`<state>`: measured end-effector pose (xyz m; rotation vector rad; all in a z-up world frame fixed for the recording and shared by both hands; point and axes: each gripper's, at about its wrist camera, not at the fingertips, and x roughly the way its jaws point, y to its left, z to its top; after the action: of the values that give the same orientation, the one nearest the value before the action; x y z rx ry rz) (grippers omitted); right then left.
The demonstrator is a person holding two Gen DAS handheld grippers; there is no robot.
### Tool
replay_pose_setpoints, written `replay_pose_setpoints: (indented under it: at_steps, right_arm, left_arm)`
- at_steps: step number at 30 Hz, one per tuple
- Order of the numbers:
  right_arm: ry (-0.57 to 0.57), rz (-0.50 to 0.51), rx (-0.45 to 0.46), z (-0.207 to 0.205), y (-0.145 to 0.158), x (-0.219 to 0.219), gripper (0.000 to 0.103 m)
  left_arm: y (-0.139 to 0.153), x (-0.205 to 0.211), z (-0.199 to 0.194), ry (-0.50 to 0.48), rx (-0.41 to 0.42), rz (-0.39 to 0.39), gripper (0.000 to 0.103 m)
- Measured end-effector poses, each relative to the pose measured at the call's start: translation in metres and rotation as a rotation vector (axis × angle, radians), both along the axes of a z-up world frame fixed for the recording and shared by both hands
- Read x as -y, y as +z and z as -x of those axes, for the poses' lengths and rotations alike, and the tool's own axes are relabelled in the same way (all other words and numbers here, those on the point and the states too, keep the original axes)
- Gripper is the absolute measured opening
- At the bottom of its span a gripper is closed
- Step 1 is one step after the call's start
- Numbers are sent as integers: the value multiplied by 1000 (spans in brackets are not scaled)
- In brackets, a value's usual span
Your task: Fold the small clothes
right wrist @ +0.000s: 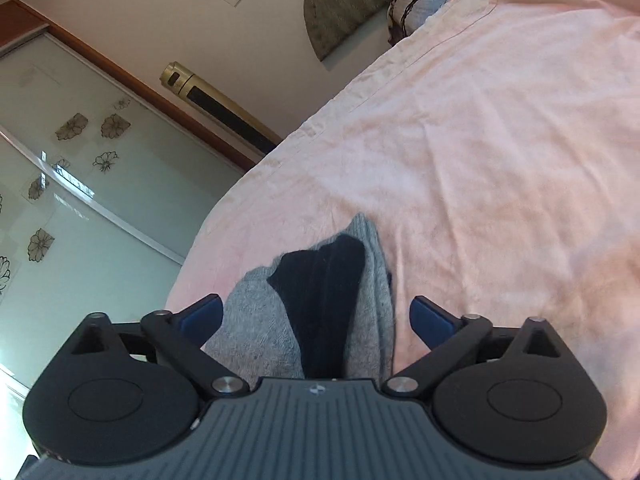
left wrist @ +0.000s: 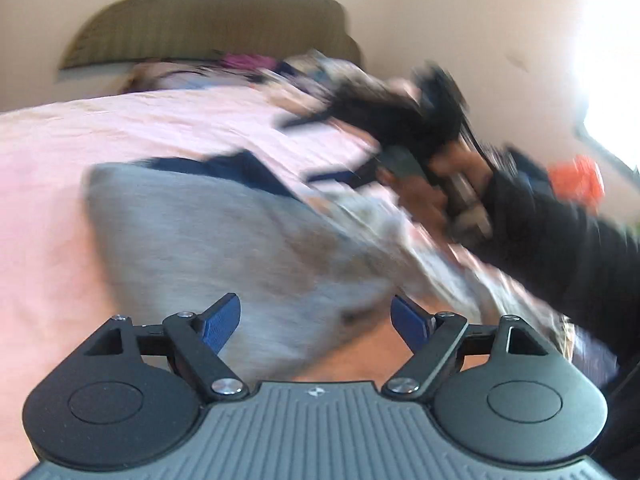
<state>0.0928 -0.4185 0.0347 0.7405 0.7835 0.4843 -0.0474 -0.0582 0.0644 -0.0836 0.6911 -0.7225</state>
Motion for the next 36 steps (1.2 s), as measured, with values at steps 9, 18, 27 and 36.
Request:
replay_pose_setpoints:
  at_steps: [9, 18, 27, 36]
  right_arm:
    - [57, 20, -97, -39, -25, -32, 87]
    - [46, 109, -76, -32, -11, -55, 24]
    - [71, -7, -32, -70, 4, -113, 35]
    - [196, 58, -123, -14, -13, -121, 60]
  left_arm:
    - [-74, -77, -153, 430, -525, 537, 75]
    - [-48, -65, -159, 366, -424, 412, 30]
    - [-14, -133, -195, 543, -319, 176, 40]
    - [-58, -145, -103, 384, -491, 381, 69]
